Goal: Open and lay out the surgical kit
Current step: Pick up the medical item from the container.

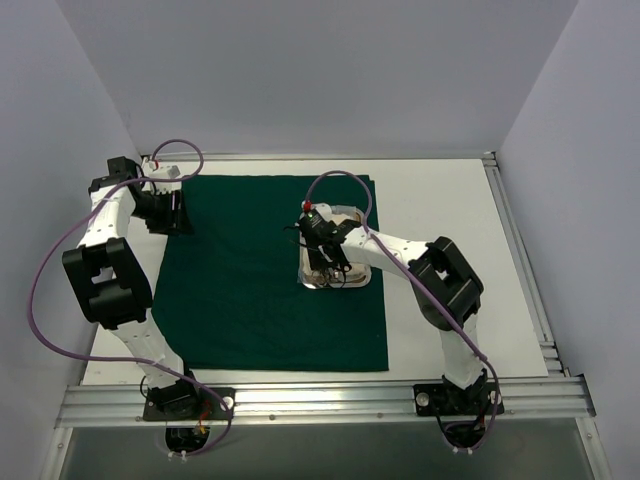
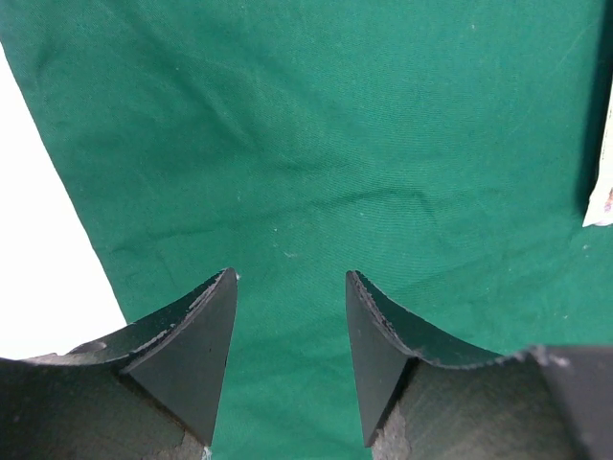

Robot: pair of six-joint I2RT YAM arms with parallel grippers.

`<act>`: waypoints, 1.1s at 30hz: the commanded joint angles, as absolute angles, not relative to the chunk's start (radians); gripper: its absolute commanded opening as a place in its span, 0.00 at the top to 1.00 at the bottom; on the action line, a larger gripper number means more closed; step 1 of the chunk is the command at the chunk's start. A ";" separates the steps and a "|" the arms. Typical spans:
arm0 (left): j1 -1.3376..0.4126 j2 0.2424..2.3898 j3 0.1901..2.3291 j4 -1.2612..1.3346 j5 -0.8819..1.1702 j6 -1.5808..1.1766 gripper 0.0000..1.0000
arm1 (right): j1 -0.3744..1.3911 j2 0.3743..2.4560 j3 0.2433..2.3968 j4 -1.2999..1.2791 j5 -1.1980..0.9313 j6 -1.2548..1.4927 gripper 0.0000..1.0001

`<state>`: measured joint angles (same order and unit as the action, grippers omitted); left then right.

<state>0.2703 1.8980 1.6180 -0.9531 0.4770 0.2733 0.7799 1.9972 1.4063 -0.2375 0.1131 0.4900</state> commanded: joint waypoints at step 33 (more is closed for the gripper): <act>0.272 1.841 1.634 -0.979 0.529 0.299 0.42 | 0.781 1.959 1.445 -0.229 0.095 0.486 1.00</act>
